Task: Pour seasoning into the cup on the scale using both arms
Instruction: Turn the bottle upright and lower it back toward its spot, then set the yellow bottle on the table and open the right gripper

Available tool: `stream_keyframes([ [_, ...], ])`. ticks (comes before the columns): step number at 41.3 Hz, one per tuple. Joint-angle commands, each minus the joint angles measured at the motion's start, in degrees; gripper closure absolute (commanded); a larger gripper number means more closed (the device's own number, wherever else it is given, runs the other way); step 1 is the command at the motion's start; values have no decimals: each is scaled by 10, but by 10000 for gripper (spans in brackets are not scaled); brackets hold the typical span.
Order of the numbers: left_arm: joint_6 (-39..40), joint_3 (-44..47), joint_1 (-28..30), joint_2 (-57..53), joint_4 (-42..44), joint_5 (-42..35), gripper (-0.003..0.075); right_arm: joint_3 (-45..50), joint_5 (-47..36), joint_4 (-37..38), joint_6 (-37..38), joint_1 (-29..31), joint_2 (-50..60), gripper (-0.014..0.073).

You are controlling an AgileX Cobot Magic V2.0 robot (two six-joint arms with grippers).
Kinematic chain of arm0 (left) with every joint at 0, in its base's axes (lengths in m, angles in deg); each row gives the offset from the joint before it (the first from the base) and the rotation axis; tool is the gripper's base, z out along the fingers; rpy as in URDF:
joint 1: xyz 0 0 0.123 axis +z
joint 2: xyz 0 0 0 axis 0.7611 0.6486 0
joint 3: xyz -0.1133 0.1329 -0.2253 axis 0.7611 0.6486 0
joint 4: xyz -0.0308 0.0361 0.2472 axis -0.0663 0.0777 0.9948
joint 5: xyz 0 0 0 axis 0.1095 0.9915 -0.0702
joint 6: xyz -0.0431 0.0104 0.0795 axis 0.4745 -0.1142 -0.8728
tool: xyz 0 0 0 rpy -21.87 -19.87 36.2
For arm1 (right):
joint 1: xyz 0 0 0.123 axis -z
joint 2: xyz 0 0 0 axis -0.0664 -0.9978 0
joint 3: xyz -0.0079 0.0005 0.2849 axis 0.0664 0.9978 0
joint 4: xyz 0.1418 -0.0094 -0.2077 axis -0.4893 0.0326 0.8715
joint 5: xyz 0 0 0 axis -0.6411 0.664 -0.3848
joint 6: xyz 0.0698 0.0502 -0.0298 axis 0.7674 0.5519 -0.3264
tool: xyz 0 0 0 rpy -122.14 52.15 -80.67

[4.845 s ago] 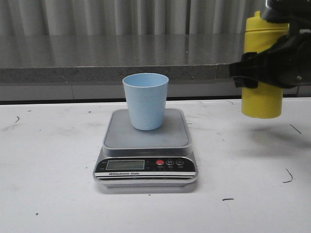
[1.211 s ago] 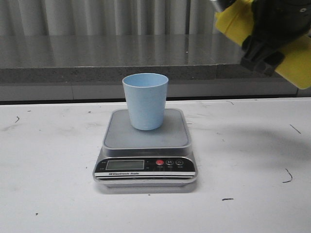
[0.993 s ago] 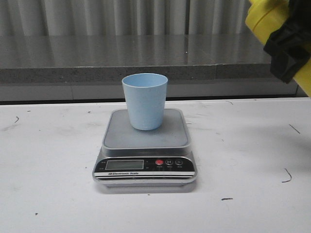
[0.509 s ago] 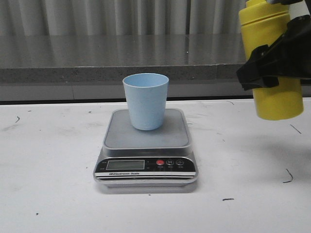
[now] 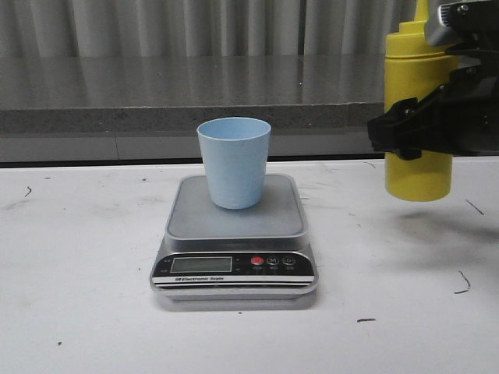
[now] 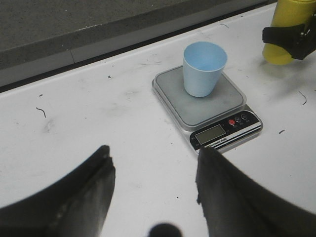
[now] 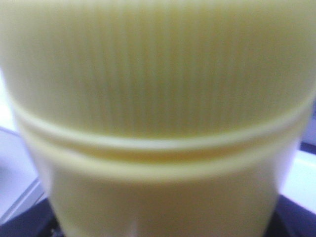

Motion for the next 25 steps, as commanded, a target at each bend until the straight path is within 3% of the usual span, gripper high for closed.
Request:
stream_keyframes([
  [1, 4, -15, 2, 1, -6, -41, 346, -27, -103, -7, -6, 4, 3, 266],
  [25, 4, -15, 2, 1, -6, -41, 346, -89, -121, -13, -6, 4, -101, 263],
])
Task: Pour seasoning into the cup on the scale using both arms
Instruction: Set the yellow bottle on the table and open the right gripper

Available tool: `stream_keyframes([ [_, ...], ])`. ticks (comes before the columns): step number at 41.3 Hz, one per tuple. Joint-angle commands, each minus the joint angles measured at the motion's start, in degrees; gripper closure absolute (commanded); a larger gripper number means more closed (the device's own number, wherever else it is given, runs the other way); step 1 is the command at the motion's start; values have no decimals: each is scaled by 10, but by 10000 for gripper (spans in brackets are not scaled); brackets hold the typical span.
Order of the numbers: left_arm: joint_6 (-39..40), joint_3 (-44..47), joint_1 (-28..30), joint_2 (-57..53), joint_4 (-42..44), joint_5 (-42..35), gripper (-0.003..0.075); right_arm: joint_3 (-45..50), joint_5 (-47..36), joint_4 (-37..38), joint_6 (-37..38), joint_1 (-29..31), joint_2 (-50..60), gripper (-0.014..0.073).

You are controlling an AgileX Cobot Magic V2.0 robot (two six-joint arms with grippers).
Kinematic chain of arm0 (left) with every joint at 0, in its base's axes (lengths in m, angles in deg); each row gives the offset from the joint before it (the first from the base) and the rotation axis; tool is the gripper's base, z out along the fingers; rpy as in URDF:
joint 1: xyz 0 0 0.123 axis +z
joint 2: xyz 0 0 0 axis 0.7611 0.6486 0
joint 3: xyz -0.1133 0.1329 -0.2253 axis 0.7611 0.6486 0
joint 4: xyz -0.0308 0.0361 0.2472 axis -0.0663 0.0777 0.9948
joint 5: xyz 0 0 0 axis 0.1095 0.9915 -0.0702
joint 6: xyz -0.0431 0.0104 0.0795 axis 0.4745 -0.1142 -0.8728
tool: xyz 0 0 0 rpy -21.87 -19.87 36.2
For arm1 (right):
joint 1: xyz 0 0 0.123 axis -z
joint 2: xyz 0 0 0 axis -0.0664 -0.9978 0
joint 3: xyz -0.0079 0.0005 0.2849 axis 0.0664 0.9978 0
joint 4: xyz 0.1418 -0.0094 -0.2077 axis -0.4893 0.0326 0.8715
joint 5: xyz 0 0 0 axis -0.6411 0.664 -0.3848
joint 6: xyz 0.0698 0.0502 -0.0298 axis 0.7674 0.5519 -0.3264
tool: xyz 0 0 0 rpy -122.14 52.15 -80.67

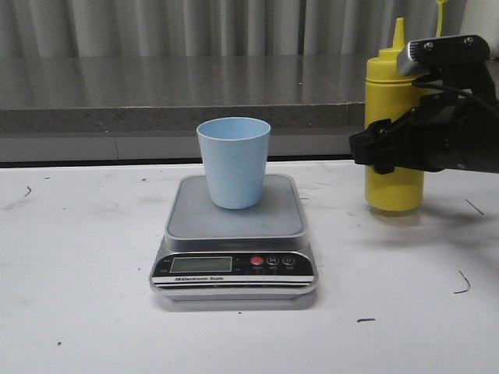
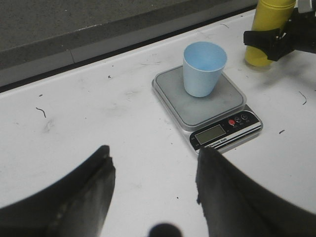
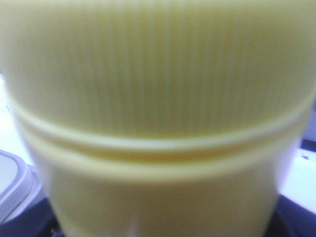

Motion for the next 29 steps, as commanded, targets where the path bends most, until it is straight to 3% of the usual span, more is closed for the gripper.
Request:
stream_keyframes([
  [1, 4, -15, 2, 1, -6, -41, 346, -19, -75, -6, -5, 4, 18, 258],
  [9, 4, -15, 2, 1, -6, -41, 346, -19, -71, -21, -5, 4, 12, 186],
  [19, 4, -15, 2, 1, -6, -41, 346, -18, -43, -32, -5, 4, 12, 7],
  [29, 4, -15, 2, 1, -6, -41, 346, -16, 4, -32, -3, 4, 14, -7],
])
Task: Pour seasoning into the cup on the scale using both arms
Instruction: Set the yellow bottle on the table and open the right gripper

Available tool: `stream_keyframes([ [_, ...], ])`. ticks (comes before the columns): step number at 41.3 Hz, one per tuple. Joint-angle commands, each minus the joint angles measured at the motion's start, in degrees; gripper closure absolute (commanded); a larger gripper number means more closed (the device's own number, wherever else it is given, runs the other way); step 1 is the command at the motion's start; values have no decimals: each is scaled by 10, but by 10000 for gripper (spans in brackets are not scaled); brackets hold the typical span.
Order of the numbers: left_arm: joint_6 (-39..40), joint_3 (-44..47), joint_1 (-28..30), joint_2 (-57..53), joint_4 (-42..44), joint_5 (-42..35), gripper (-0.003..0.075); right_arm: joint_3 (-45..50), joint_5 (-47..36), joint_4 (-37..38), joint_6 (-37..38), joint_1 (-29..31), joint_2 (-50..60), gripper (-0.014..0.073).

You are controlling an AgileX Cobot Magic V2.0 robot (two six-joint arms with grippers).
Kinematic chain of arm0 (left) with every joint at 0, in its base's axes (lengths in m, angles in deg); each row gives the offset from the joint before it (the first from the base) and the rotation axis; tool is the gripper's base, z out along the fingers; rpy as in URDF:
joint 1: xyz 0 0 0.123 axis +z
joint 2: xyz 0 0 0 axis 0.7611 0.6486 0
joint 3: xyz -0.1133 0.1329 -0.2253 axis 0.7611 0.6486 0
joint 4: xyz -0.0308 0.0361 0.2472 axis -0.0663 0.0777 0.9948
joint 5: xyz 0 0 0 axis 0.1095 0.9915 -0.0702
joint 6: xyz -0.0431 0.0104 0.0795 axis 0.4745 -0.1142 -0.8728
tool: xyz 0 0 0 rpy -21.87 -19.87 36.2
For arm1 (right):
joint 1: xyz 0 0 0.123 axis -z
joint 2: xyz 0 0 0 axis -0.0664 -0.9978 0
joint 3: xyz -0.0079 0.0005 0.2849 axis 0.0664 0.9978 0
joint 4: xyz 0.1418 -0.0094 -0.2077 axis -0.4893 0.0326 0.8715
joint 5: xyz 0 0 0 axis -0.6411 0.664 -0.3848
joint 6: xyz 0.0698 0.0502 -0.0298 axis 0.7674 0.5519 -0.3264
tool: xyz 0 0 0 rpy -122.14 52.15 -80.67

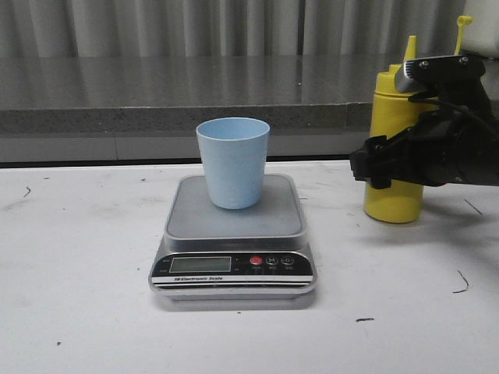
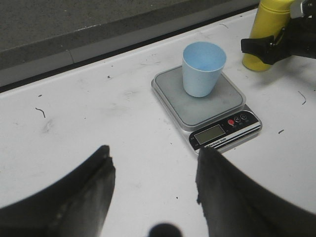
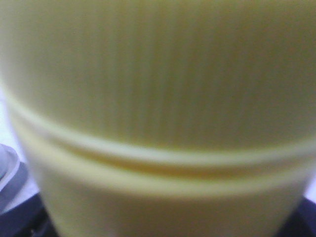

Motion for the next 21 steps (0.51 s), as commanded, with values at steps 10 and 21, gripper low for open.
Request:
stream_keyframes([
  [10, 4, -15, 2, 1, -6, -41, 346, 21, -10, -3, 32, 2, 68, -7],
  [21, 4, -15, 2, 1, -6, -41, 346, 36, 185, 28, 103, 2, 157, -7],
])
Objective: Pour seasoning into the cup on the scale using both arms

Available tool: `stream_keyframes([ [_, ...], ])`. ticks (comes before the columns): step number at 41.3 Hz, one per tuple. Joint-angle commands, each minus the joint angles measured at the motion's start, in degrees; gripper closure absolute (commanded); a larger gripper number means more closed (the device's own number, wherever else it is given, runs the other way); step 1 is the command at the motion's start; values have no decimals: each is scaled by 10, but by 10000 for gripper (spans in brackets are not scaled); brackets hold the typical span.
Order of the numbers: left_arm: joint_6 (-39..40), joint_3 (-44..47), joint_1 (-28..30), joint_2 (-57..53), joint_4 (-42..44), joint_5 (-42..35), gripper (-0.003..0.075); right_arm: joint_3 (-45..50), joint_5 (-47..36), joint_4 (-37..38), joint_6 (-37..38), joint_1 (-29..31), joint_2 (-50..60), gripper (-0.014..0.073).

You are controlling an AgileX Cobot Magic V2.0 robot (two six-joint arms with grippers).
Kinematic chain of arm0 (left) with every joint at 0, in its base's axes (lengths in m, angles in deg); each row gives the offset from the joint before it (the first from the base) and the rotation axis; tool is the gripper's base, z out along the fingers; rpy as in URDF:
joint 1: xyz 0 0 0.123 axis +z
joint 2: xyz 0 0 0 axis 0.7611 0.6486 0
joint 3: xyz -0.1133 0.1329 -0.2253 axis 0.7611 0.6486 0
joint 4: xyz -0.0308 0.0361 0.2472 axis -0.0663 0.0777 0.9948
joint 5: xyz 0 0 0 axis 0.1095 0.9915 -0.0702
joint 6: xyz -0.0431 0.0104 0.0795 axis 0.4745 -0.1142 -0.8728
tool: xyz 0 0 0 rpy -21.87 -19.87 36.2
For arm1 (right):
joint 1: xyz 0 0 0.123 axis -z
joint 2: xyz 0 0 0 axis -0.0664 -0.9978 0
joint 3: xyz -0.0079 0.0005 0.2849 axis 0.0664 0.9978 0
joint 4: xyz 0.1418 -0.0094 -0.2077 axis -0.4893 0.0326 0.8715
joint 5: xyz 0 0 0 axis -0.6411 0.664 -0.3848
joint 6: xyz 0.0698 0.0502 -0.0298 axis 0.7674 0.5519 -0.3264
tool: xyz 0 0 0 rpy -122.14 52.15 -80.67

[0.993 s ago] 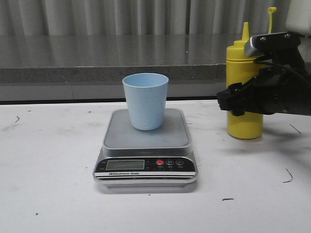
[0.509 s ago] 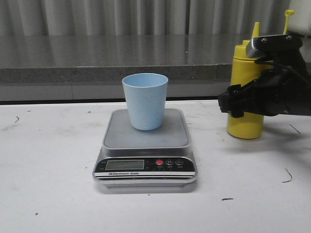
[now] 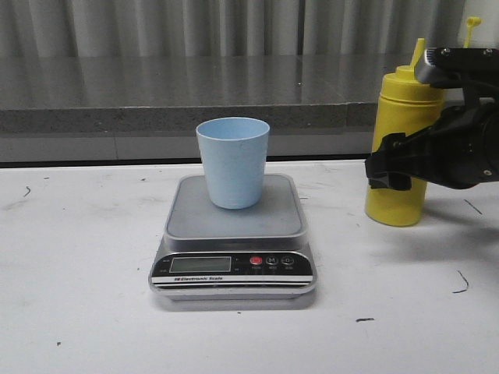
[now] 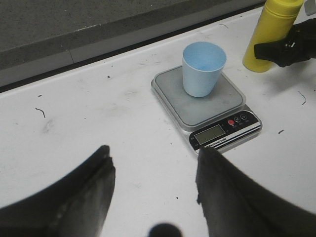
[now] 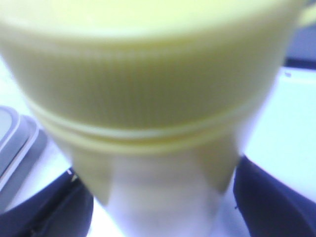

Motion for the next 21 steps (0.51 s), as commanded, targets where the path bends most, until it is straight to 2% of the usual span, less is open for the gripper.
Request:
stream_keyframes([
  [1, 4, -15, 2, 1, -6, -41, 346, -7, 69, 27, 37, 2, 64, -7],
  [9, 4, -15, 2, 1, -6, -41, 346, -11, 291, 68, 104, -4, 159, -7],
  [15, 4, -15, 2, 1, -6, -41, 346, -32, 492, 66, 104, -20, 225, -7],
  [18, 4, -15, 2, 1, -6, -41, 346, -63, 611, 56, 87, -31, 249, -7],
  [21, 4, -15, 2, 1, -6, -41, 346, -113, 772, 13, 9, -45, 268, -3],
])
